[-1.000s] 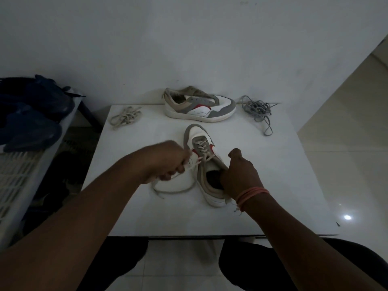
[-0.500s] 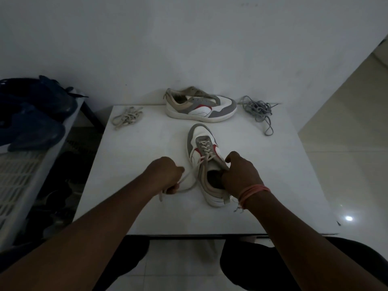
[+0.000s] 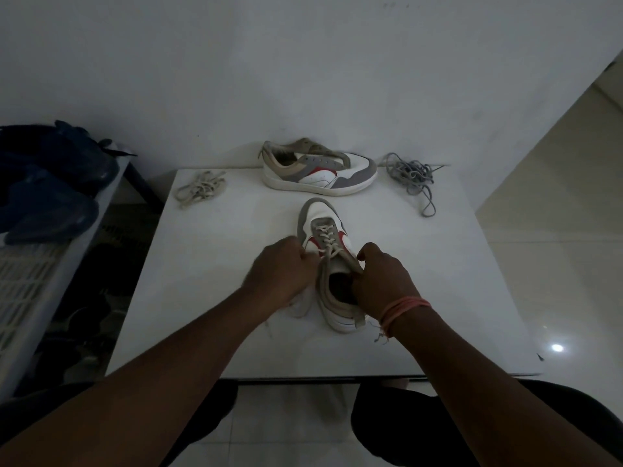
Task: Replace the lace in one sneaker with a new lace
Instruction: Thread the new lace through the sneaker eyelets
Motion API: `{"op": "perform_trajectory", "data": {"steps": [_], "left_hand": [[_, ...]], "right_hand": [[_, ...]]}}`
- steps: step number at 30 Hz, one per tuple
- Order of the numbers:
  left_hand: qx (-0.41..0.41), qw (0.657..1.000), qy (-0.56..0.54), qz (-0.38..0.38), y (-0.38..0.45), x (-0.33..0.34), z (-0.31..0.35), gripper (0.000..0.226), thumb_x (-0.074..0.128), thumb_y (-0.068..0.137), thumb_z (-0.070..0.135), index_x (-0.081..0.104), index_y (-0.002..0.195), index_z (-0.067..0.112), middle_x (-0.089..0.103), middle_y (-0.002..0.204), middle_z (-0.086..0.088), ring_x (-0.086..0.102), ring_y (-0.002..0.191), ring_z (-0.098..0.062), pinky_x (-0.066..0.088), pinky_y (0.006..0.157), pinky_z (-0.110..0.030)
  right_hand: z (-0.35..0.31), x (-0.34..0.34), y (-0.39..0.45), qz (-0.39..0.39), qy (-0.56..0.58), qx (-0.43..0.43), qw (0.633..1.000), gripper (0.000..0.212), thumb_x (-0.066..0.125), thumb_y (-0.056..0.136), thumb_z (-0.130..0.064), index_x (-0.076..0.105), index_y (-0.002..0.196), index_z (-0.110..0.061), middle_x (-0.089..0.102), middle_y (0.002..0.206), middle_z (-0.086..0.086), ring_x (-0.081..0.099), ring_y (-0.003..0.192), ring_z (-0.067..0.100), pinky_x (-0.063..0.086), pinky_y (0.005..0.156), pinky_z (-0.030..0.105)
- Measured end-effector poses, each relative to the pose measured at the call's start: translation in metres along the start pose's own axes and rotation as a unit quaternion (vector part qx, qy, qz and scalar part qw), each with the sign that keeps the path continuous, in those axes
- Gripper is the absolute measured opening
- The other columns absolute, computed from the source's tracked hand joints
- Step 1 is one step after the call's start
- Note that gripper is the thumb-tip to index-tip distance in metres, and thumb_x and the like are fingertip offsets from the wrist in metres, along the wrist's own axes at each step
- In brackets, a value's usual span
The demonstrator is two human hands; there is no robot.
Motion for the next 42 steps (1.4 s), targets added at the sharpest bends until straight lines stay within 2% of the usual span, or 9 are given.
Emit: {"op": "perform_trajectory", "data": {"steps": [5, 9, 12, 18, 24, 27, 31, 35, 42], "left_hand": [[-0.087, 0.951, -0.294, -0.024, 0.006, -0.050, 0.016, 0.020, 0.055, 0.096, 0.023, 0.063, 0.082, 0.010, 0.052, 0.059, -0.002, 0.046, 0.048, -0.017, 0.045, 0.062, -0.030], [-0.048, 0.803, -0.569, -0.171, -0.006, -0.062, 0.036, 0.026, 0.048, 0.103, 0.018, 0.066, 0.115, 0.003, 0.057, 0.070, 0.001, 0.053, 0.060, -0.010, 0.050, 0.068, -0.028], [-0.013, 0.716, -0.660, -0.229, -0.011, -0.061, 0.045, 0.037, 0.040, 0.105, 0.015, 0.059, 0.132, -0.001, 0.070, 0.098, -0.005, 0.068, 0.087, -0.017, 0.057, 0.084, -0.030], [-0.113, 0.559, -0.805, -0.165, -0.004, -0.064, 0.038, 0.025, 0.047, 0.098, 0.004, 0.068, 0.098, -0.010, 0.071, 0.093, -0.016, 0.071, 0.086, -0.022, 0.062, 0.077, -0.029], [-0.216, 0.449, -0.867, -0.003, 0.015, -0.062, -0.013, 0.024, 0.041, 0.105, 0.003, 0.045, 0.120, -0.014, 0.057, 0.121, -0.033, 0.067, 0.106, -0.035, 0.062, 0.079, -0.047], [-0.280, 0.536, -0.796, -0.041, 0.012, -0.047, -0.016, 0.049, 0.044, 0.106, 0.018, 0.031, 0.140, -0.016, 0.049, 0.132, -0.037, 0.058, 0.120, -0.045, 0.053, 0.089, -0.054], [-0.039, 0.979, -0.199, -0.029, -0.002, -0.049, 0.017, 0.046, 0.061, 0.097, 0.043, 0.059, 0.135, 0.019, 0.070, 0.120, -0.009, 0.068, 0.106, -0.026, 0.055, 0.097, -0.045], [0.241, 0.969, 0.040, 0.029, -0.017, -0.036, 0.048, 0.039, 0.066, 0.096, 0.029, 0.063, 0.135, 0.031, 0.071, 0.125, 0.003, 0.065, 0.112, -0.014, 0.049, 0.096, -0.028], [0.091, 0.987, 0.068, 0.112, 0.010, -0.071, 0.000, 0.015, 0.067, 0.092, 0.039, 0.080, 0.090, 0.032, 0.075, 0.078, 0.009, 0.068, 0.073, -0.011, 0.056, 0.073, -0.033]], "right_hand": [[-0.003, 0.000, 0.001, -0.012, 0.006, -0.038, 0.999, 0.041, 0.066, 0.089, -0.029, 0.052, 0.124, -0.016, 0.055, 0.117, 0.007, 0.059, 0.096, 0.024, 0.055, 0.088, 0.041], [-0.039, -0.021, -0.014, 0.144, 0.087, -0.258, 0.951, 0.021, 0.049, 0.097, -0.031, 0.061, 0.112, -0.023, 0.055, 0.110, -0.005, 0.056, 0.098, 0.015, 0.045, 0.088, 0.040], [-0.060, -0.019, -0.026, 0.083, 0.225, -0.338, 0.910, 0.025, 0.047, 0.102, -0.030, 0.066, 0.096, -0.015, 0.056, 0.093, -0.004, 0.056, 0.091, 0.015, 0.046, 0.082, 0.034], [-0.059, -0.018, -0.023, -0.030, 0.340, -0.323, 0.883, 0.035, 0.046, 0.103, -0.021, 0.068, 0.083, -0.002, 0.067, 0.084, 0.010, 0.064, 0.083, 0.020, 0.049, 0.079, 0.034], [-0.011, -0.062, 0.007, 0.073, 0.457, -0.128, 0.877, 0.031, 0.054, 0.102, -0.027, 0.068, 0.084, -0.007, 0.056, 0.063, 0.007, 0.050, 0.059, 0.021, 0.046, 0.058, 0.032], [-0.003, -0.055, 0.012, 0.090, 0.401, -0.080, 0.908, 0.027, 0.061, 0.099, -0.033, 0.073, 0.084, -0.013, 0.052, 0.056, -0.004, 0.044, 0.051, 0.011, 0.042, 0.050, 0.027], [-0.018, -0.036, 0.007, 0.007, 0.379, -0.110, 0.919, 0.023, 0.058, 0.101, -0.025, 0.075, 0.091, -0.014, 0.058, 0.061, -0.008, 0.046, 0.051, 0.006, 0.041, 0.051, 0.026], [-0.029, -0.025, -0.001, -0.078, 0.381, -0.146, 0.909, 0.022, 0.055, 0.102, -0.018, 0.076, 0.097, -0.013, 0.071, 0.082, 0.015, 0.055, 0.068, 0.021, 0.047, 0.066, 0.032], [-0.008, -0.040, 0.012, -0.029, 0.302, -0.096, 0.948, 0.012, 0.067, 0.094, -0.021, 0.077, 0.091, -0.015, 0.071, 0.073, 0.002, 0.056, 0.056, 0.005, 0.050, 0.056, 0.018]]}}
Point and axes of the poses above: each hand's wrist, its own y-axis towards the middle knuckle, its own x-axis out of the palm, z = x × y, the point moved 5 cm from there along y, towards the middle knuckle
